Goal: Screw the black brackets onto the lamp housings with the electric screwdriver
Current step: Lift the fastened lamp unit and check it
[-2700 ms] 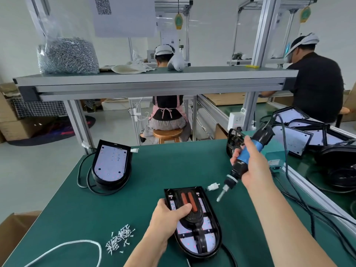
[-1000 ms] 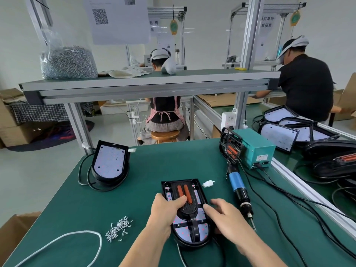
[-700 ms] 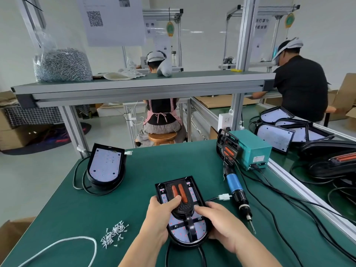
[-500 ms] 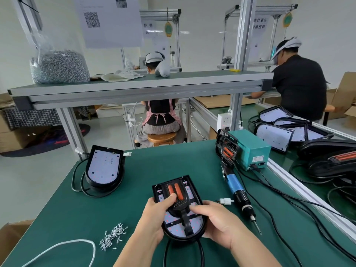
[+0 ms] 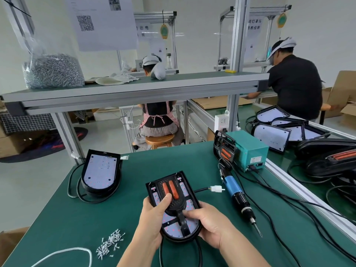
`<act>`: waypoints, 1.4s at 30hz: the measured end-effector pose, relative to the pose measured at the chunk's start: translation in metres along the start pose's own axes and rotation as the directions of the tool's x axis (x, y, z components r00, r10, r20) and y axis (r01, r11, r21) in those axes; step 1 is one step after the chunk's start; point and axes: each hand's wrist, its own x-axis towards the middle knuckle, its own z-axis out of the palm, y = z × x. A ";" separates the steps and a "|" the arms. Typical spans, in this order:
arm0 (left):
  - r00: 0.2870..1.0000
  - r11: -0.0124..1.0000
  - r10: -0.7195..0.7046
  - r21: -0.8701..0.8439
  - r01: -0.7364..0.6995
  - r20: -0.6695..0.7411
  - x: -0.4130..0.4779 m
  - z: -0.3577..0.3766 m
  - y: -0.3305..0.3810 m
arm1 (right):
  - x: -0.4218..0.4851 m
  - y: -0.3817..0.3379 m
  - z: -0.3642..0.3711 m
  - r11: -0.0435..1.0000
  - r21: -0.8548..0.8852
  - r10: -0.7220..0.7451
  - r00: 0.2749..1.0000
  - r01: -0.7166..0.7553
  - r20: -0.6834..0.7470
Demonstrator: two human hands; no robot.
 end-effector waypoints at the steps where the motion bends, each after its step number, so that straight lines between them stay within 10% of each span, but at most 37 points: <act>1: 1.000 1.000 0.008 0.000 -0.008 0.016 0.000 0.000 0.000 | 0.000 0.001 0.000 1.000 0.013 -0.016 1.000 0.016 0.007; 8: 0.996 0.997 0.071 -0.009 -0.071 0.053 0.003 0.006 -0.005 | 0.010 0.003 -0.002 0.970 0.144 -0.184 0.978 0.196 -0.093; 15: 0.932 0.861 0.363 0.381 -0.337 0.003 -0.006 0.008 -0.030 | 0.015 -0.008 -0.012 0.855 0.301 -0.348 0.897 0.423 -0.273; 24: 0.934 0.781 0.358 0.548 -0.298 -0.001 -0.004 0.008 -0.031 | 0.003 -0.030 -0.019 0.786 0.314 -0.418 0.832 0.533 -0.364; 42: 0.924 0.754 0.382 0.575 -0.317 0.008 -0.003 0.007 -0.034 | -0.068 -0.118 -0.149 0.696 -0.037 -0.607 0.560 0.717 -0.563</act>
